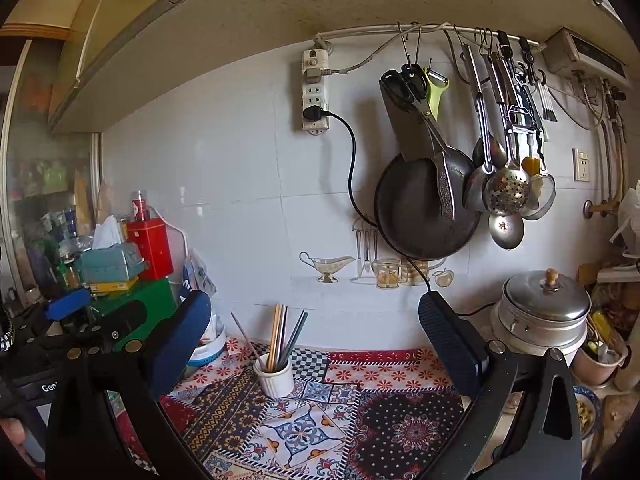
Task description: Organize utensils
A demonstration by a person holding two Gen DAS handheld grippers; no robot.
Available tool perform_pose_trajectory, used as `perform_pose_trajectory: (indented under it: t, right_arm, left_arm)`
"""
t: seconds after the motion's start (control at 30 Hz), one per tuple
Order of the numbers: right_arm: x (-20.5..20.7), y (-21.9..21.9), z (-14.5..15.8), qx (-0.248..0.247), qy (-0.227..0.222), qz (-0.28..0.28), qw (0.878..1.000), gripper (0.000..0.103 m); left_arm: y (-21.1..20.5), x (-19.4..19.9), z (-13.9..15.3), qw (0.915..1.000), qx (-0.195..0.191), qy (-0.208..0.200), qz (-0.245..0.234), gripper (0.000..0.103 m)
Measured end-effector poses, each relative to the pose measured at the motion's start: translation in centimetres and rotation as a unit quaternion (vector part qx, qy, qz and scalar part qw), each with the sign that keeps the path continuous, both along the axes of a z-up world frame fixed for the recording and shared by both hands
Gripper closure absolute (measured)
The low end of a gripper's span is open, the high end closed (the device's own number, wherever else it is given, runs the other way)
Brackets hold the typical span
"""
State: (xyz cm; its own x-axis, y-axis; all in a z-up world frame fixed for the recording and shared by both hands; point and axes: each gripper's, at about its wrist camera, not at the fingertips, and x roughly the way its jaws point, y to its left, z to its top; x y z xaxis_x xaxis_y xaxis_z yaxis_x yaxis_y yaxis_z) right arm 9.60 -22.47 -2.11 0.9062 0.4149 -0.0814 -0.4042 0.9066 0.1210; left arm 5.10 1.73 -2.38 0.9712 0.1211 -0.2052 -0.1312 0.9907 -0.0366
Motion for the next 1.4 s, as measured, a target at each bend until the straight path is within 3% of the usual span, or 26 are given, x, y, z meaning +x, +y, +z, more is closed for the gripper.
perform_pose_trajectory:
  t: [1.4]
  right_arm:
    - [0.9, 0.4, -0.8, -0.001, 0.029, -0.035, 0.999, 0.0]
  left_arm:
    - [-0.1, 1.2, -0.3, 0.9993, -0.007, 0.006, -0.036, 0.0]
